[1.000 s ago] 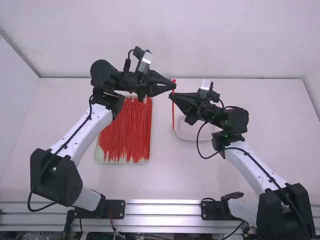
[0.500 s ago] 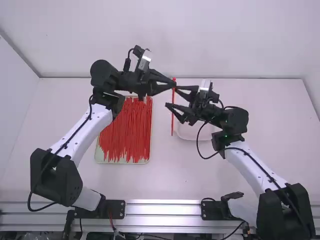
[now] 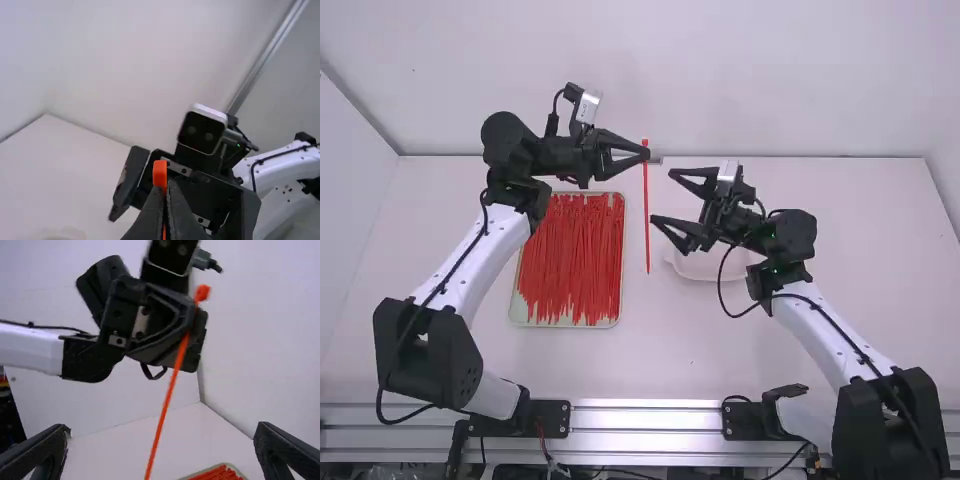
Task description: Fasten the cable tie
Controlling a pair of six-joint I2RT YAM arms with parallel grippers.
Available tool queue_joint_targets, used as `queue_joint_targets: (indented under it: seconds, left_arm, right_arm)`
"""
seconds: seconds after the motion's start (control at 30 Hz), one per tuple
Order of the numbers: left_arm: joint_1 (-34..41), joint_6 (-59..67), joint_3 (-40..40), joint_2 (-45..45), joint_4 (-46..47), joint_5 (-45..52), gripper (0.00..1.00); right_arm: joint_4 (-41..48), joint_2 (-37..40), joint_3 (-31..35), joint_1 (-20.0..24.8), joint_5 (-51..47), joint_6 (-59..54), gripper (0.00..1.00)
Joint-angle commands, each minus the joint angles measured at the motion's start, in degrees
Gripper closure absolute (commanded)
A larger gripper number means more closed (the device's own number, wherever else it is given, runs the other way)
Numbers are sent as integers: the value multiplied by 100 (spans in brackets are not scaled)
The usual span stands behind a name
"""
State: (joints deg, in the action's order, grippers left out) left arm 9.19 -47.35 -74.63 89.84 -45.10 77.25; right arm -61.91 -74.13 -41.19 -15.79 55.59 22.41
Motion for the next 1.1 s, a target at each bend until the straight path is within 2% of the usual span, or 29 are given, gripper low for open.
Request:
queue_joint_targets:
  seconds: [0.0,0.2,0.6,0.83,1.07]
  left_arm:
    - [-66,-131,-173,-37,-13,-17,98]
    - [-184,-127,-236,-37,424,-35,98]
    - [-247,437,-1075,164,2658,-15,98]
    - [-260,407,-1318,389,3193,-13,98]
    - [-348,136,-1318,470,3220,31,98]
  right_arm:
    - [-17,-4,-120,-83,470,-931,0]
    - [-15,-4,-120,-149,487,-1541,0]
    - [378,-4,-120,-146,535,-3018,0]
    - [400,-4,-118,-136,1259,-4155,0]
    - [411,-4,-116,162,2245,-5370,0]
